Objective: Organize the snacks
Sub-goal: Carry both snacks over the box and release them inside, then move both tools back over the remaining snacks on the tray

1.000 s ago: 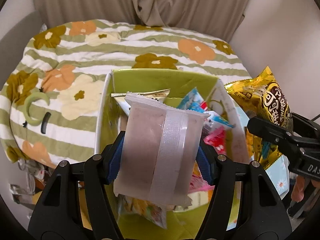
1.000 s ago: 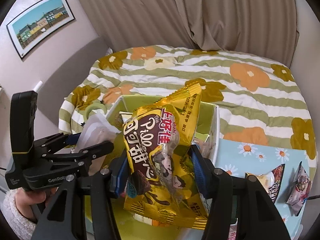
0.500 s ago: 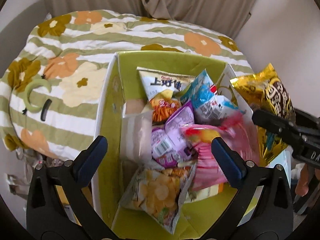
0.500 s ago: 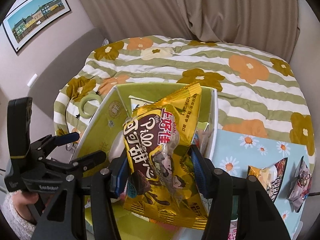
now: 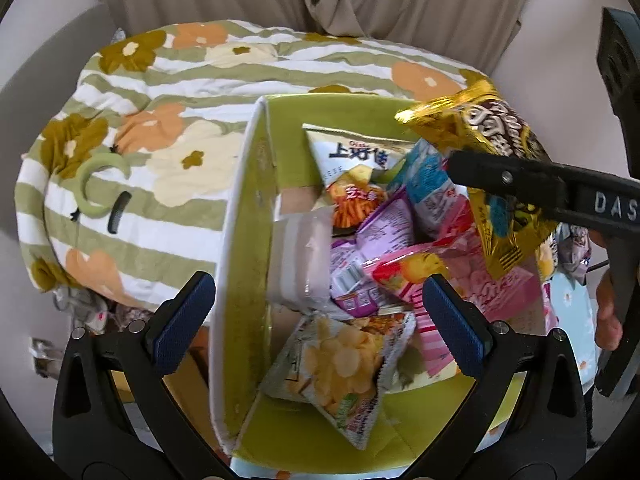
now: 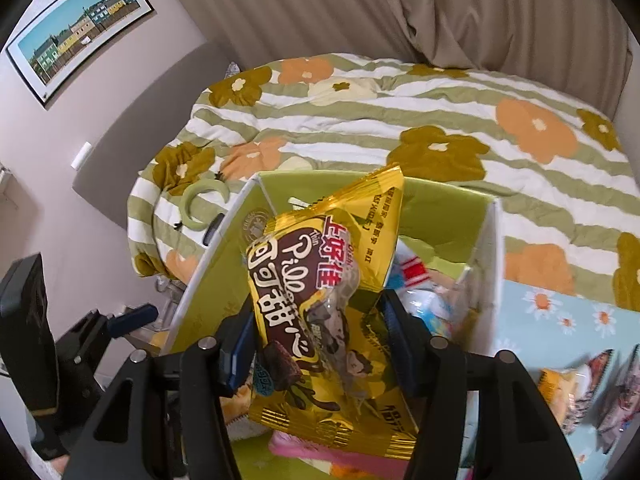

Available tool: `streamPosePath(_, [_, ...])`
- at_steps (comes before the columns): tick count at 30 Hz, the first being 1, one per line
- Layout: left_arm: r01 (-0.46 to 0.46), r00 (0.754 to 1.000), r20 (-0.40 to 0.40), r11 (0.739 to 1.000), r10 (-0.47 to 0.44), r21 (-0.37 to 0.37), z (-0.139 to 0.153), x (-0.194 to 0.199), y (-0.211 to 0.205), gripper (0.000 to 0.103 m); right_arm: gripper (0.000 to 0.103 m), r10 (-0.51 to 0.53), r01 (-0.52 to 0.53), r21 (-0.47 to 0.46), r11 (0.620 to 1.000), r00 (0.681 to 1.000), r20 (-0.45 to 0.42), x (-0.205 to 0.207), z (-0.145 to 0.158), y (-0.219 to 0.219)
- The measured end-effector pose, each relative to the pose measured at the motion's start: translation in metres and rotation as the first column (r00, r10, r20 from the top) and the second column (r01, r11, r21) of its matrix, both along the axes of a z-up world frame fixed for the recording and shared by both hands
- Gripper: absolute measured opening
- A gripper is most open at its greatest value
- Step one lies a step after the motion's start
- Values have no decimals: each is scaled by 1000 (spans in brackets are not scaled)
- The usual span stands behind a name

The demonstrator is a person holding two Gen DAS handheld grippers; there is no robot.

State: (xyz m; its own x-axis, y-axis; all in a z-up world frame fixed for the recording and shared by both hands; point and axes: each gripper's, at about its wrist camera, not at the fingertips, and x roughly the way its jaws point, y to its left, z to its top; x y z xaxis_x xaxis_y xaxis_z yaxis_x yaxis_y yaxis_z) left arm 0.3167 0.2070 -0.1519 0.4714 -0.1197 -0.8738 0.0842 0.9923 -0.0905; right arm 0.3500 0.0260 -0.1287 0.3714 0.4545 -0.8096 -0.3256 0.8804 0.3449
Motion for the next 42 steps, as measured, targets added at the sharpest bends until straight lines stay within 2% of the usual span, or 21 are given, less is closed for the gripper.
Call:
streamPosePath(1, [-3, 1000, -1, 1000, 3, 2, 0, 0, 1, 103, 67, -3, 3, 12, 1000, 1000, -4, 0, -1, 0])
streamPosePath(3, [-10, 1000, -2, 1000, 10, 8, -1, -2, 2, 103, 95, -19, 18, 35, 999, 1000, 7, -2, -2, -2])
streamPosePath(4, [-13, 1000, -3, 1000, 13, 9, -1, -3, 2, 103, 98, -21, 20, 39, 999, 1000, 14, -5, -1, -3])
streamPosePath(7, [-21, 1000, -7, 1000, 21, 8, -3, -7, 3, 103, 99, -21, 20, 21, 1000, 998, 51, -16, 3, -6])
streamPosePath(10, [-24, 1000, -11, 1000, 24, 4, -4, -10, 3, 103, 99, -13, 16, -37, 999, 997, 79, -27, 5, -8])
streamPosePath(16, [-28, 1000, -2, 1000, 28, -6, 5, -17, 2, 103, 99, -44, 47, -34, 998, 995, 92, -39, 14, -22])
streamPosePath(24, [-22, 998, 58, 999, 23, -33, 40, -32, -6, 103, 99, -87, 93, -36, 995, 987, 136, -65, 44, -39])
streamPosePath(28, [19, 996, 91, 998, -14, -57, 58, -40, -18, 103, 99, -127, 133, -22, 991, 977, 169, -85, 60, -60])
streamPosePath(34, [127, 985, 127, 987, -115, -97, 73, -44, -54, 103, 99, -248, 263, -44, 964, 943, 223, -119, 79, -107])
streamPosePath(42, [254, 960, 149, 962, -238, -102, 79, -47, -127, 103, 99, -424, 457, -95, 885, 872, 243, -153, 79, -193])
